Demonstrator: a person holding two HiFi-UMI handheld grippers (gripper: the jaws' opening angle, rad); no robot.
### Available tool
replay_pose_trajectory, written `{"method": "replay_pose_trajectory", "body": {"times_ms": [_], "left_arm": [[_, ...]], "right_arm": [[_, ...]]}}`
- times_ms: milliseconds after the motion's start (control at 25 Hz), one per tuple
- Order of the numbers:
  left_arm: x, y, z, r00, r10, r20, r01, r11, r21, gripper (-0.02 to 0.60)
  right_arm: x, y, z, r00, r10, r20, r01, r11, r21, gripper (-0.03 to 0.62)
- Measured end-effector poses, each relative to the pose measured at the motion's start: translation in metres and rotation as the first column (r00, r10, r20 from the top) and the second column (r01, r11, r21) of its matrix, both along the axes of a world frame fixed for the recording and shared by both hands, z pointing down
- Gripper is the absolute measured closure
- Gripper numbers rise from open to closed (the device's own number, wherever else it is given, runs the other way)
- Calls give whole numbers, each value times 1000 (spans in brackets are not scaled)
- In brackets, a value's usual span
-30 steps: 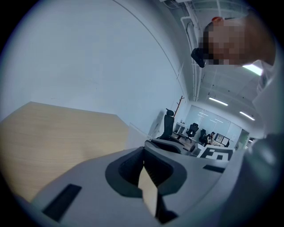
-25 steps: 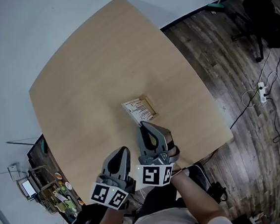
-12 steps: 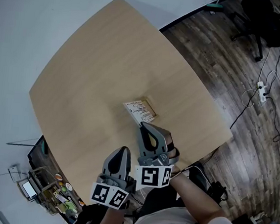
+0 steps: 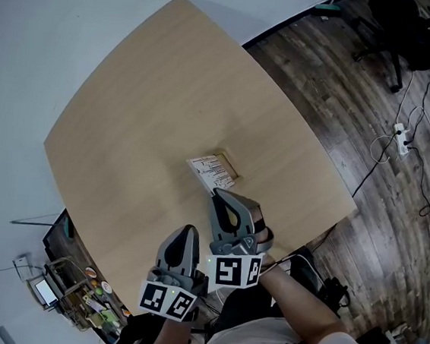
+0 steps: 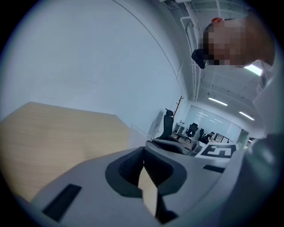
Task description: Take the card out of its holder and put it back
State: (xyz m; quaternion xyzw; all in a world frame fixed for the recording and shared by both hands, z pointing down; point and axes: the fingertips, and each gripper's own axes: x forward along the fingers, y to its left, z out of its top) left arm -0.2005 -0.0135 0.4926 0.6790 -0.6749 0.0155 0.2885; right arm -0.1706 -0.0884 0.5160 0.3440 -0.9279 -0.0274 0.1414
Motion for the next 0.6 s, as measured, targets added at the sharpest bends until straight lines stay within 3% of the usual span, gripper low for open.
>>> {"method": "replay_pose_trajectory", "body": {"times_ms": [600], "left_arm": [[1,2,3,1000,8,4,-8,1000,-12,569]], "right_arm": [[-1,-1,-1,999,-1,47,1,1000,10,569]]}}
